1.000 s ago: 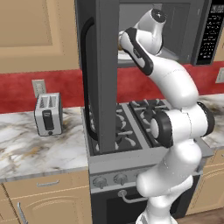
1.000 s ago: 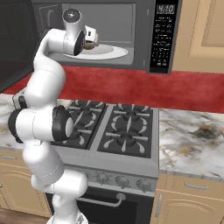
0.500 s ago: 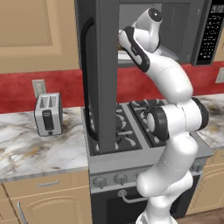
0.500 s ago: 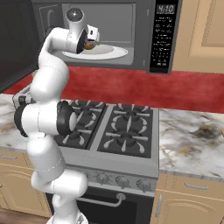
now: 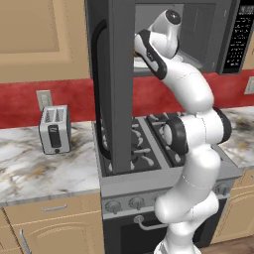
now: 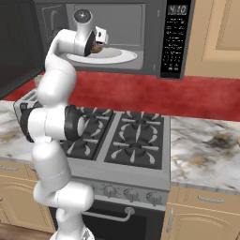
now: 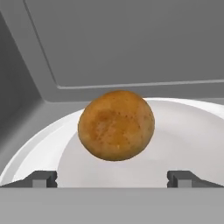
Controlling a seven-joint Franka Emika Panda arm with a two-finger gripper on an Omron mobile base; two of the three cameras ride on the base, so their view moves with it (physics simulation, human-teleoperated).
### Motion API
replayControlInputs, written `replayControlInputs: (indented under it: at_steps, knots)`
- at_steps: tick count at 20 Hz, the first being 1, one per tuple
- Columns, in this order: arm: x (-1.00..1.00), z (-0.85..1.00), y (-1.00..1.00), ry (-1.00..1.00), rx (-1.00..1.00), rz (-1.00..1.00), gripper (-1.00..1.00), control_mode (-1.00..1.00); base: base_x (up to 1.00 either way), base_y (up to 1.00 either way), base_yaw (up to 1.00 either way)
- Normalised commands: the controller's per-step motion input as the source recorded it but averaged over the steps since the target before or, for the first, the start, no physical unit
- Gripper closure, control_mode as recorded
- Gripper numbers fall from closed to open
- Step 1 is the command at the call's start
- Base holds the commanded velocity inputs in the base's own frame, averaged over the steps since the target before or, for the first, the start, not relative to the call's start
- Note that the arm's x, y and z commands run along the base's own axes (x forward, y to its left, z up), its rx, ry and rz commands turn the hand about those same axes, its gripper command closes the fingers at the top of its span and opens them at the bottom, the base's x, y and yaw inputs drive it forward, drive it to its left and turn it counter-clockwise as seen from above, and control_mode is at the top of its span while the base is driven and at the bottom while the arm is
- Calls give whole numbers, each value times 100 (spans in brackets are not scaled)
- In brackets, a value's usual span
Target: Retrieve the reheated potato from the microwave, then place the potato, cheese, and condiment on the cutting board.
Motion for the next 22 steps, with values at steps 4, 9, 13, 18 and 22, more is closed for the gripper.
replayControlInputs:
  at_steps: [4, 9, 13, 18, 22]
  knots:
    - [21, -16, 0, 0, 0, 0, -100, -100, 0, 0, 0]
    - [25, -20, 0, 0, 0, 0, -100, -100, 0, 0, 0]
    - [29, -14, 0, 0, 0, 0, -100, -100, 0, 0, 0]
    - [34, -7, 0, 0, 0, 0, -100, -100, 0, 0, 0]
    - [39, -2, 0, 0, 0, 0, -100, -100, 0, 0, 0]
